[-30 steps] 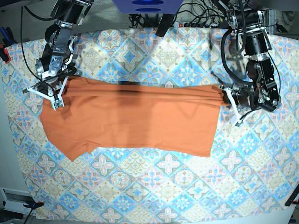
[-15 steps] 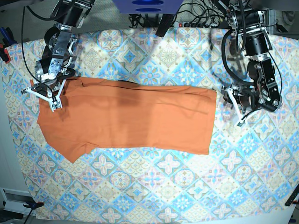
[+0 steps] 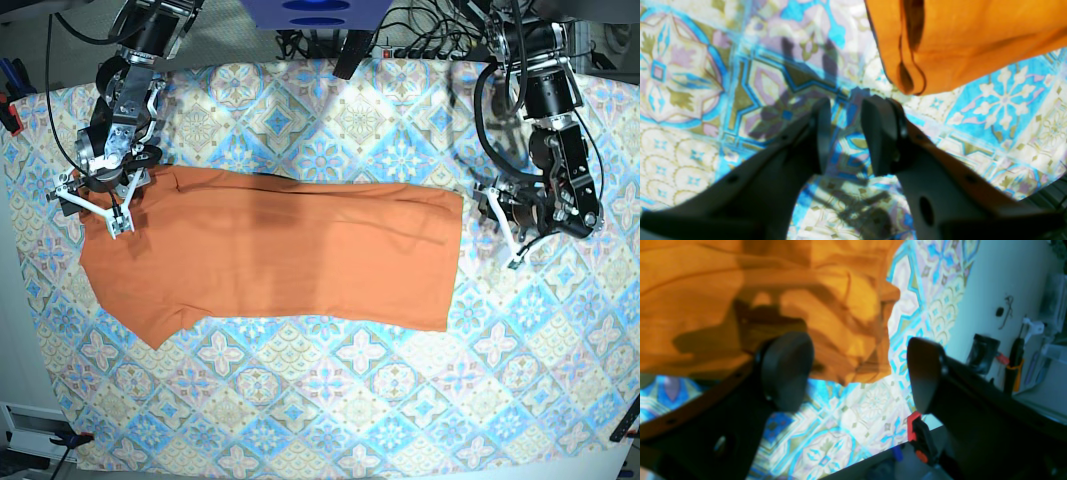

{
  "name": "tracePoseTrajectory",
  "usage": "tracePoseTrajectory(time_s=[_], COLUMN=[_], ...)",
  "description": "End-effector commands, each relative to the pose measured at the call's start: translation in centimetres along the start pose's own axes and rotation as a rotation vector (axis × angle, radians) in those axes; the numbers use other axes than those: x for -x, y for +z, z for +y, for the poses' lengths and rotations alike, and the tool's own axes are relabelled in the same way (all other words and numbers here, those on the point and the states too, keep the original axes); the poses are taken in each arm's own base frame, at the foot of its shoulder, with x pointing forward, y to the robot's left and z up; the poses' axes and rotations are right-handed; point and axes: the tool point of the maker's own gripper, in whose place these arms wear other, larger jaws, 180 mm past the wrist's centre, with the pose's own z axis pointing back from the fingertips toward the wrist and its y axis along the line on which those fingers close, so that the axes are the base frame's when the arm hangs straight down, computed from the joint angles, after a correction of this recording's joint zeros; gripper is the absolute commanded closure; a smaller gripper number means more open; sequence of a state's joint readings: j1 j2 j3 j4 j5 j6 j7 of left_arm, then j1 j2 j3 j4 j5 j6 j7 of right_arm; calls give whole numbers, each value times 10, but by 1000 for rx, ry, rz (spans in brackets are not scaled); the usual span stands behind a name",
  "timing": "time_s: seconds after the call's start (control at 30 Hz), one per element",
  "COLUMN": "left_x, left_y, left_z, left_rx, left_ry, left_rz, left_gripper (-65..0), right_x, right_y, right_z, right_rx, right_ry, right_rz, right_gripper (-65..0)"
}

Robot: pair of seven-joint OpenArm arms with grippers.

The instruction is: Fold the T-shirt properly

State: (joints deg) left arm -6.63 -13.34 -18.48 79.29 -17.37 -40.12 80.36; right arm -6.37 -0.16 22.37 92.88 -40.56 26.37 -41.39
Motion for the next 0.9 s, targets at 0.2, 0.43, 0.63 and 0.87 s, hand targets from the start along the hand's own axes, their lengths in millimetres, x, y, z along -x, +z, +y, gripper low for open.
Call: tracePoseTrajectory(time_s=[0.2,0.43,0.63,0.87], left_x=[-38,-77,-63,-50], left_y=[23,62,53,34], left_z=[9,-1,-6,-3], left_rx=[-31,-61,-49,-11], left_ry=[-26,-99,-100,-57], left_rz=[-113,-281,-242,-182], left_gripper=[-200,-207,-208,-256], right_x=[-23,-28,-17,-8], right_y=[25,27,26,22], right_z=[-63,-52,-43,-33], right_rx=[172,151,134,109], right_ry=[-154,-127,-122,-110], right_rz=[-106,-120,-96,-72], right_gripper=[-453,-455,-456,-456])
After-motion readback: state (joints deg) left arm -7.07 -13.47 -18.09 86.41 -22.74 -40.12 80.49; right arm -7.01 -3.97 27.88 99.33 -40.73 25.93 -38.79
